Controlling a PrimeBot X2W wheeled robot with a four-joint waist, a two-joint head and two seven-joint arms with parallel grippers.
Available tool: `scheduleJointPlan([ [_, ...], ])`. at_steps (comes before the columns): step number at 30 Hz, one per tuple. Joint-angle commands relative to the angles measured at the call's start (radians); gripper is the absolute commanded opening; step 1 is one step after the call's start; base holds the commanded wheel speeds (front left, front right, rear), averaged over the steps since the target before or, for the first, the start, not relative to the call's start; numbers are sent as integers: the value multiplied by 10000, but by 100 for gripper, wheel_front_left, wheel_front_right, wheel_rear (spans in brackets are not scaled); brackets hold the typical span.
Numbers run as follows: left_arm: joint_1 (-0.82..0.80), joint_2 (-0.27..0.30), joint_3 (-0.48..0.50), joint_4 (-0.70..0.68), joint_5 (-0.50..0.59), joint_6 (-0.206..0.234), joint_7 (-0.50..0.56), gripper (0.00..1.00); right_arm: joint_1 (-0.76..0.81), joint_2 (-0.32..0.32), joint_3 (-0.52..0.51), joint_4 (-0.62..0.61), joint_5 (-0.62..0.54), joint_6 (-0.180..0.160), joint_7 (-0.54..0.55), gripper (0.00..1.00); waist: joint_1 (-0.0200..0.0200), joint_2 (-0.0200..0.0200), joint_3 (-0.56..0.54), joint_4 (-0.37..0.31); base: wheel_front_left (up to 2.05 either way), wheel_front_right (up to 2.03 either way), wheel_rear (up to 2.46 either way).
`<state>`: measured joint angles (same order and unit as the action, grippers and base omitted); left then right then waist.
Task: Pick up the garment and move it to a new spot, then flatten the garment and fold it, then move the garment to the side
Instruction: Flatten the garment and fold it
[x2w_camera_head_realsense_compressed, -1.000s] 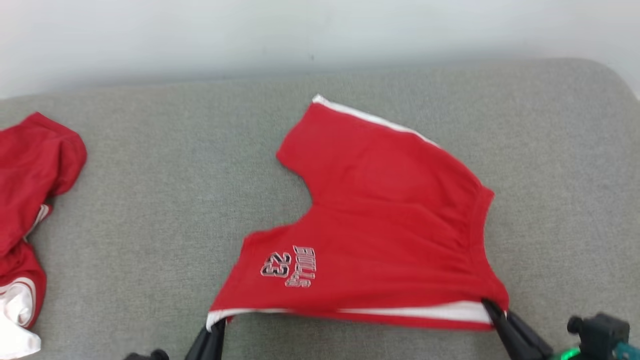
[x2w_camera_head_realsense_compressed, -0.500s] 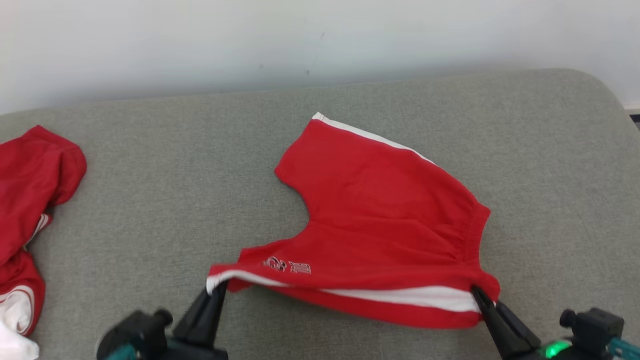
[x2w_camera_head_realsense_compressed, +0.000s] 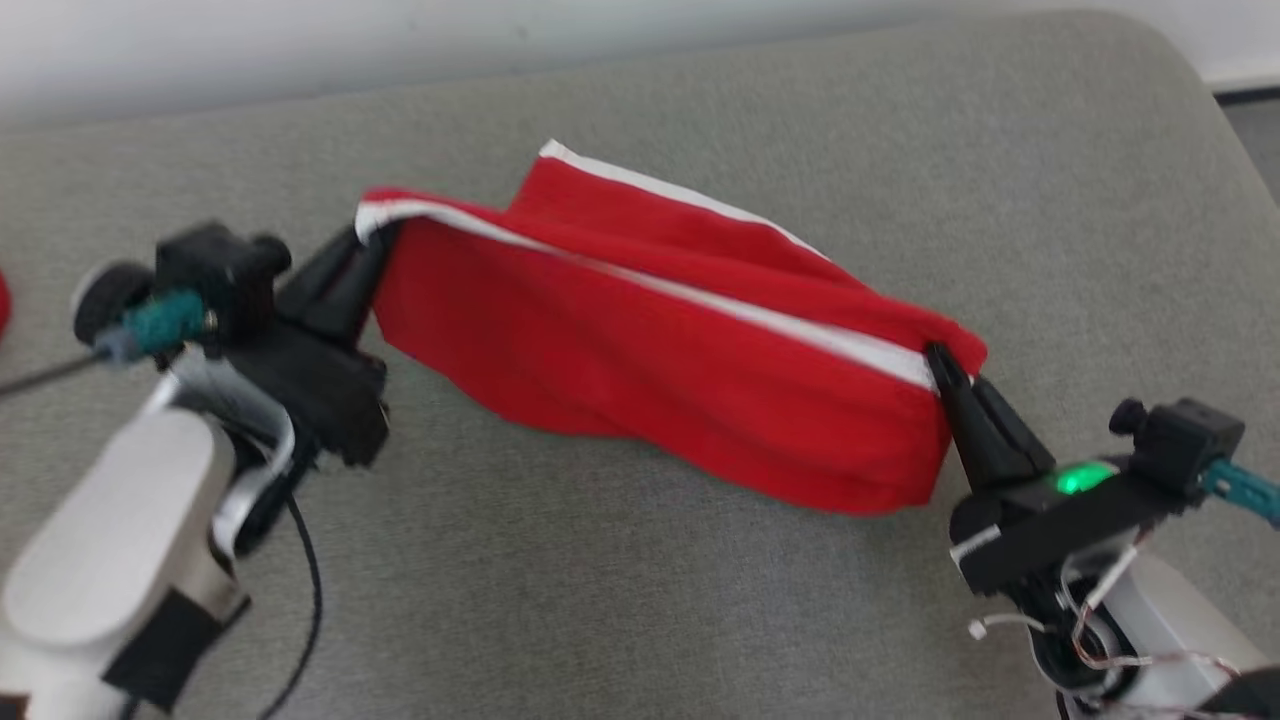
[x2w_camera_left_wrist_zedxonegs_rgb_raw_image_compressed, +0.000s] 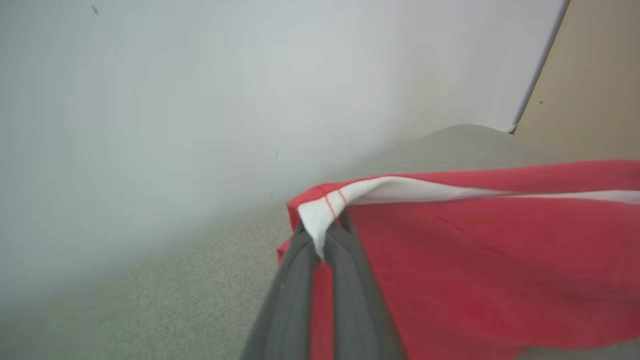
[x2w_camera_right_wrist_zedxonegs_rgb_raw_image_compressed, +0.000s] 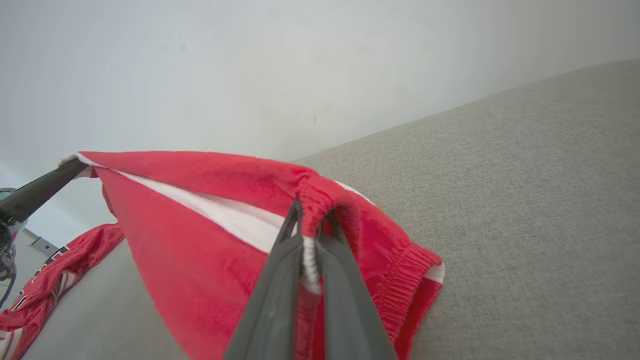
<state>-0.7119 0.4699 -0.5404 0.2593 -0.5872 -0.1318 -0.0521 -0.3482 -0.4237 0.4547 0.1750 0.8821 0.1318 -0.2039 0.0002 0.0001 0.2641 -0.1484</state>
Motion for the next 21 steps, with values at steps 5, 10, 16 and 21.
scheduleJointPlan([
  [5, -2279, 400, -788, 1608, -592, 31, 427, 0, -1639, 572, 311, 1235, 53, -23, -387, 0, -2, -1, 1799, -1305, 0, 0, 0],
  [10, -3628, 365, -1495, 2885, -748, 30, 368, 0, -2505, 930, 424, 2074, -32, -23, -557, 0, -2, -1, 2197, -1614, 0, 0, 0],
  [16, -4772, 282, -2290, 4255, -1058, 32, 237, 0, -3174, 1310, 434, 2728, -241, -23, -621, 0, -2, -1, 2496, -1926, 0, 0, 0],
  [21, -5265, 132, -2832, 5268, -1189, 30, -27, 28, -3416, 1639, 464, 2799, -546, -23, -622, 50, -2, -1, 2627, -2049, 0, 0, 0],
])
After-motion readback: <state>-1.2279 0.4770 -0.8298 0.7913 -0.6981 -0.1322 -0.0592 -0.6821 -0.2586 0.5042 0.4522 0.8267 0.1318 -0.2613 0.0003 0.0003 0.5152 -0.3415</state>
